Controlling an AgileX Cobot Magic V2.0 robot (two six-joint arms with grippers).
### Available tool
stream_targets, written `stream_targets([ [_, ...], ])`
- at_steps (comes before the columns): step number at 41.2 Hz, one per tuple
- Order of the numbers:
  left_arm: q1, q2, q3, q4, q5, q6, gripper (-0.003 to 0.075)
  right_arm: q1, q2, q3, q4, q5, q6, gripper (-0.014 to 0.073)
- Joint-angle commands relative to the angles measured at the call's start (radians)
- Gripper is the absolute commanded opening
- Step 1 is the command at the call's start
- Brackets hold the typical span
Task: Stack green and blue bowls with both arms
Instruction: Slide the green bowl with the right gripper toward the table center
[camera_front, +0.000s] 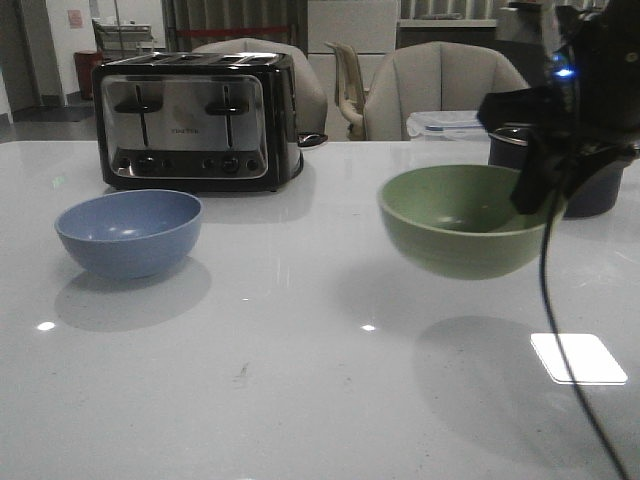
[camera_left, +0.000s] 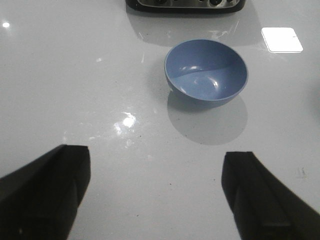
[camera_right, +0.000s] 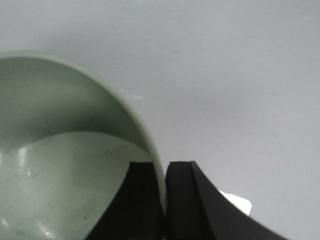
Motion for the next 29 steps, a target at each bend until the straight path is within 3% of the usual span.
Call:
stream_targets([
  [1, 0.001, 0.004, -0.03, -0.012, -0.068, -0.005, 0.0582, 0.063, -0.023, -0.013, 0.052, -0.062, -0.011, 0.0034],
  [14, 0.001, 0.004, -0.03, -0.012, -0.068, -0.005, 0.0582, 0.214, 0.081, -0.013, 0.081, -0.09, -0.011, 0.0045],
  [18, 0.001, 0.004, -0.03, -0.012, -0.068, -0.005, 0.0582, 0.232, 0.09, -0.013, 0.08, -0.1, -0.013, 0.0149],
  [24, 0.001, 0.004, -0.03, -0.012, -0.068, -0.005, 0.0582, 0.232, 0.084, -0.013, 0.07, -0.111, -0.019, 0.0377],
  [29, 0.001, 0.004, -0.03, -0.012, -0.075, -0.005, 0.0582, 0.232, 0.041, -0.015, 0.033, -0.112, -0.019, 0.0453],
])
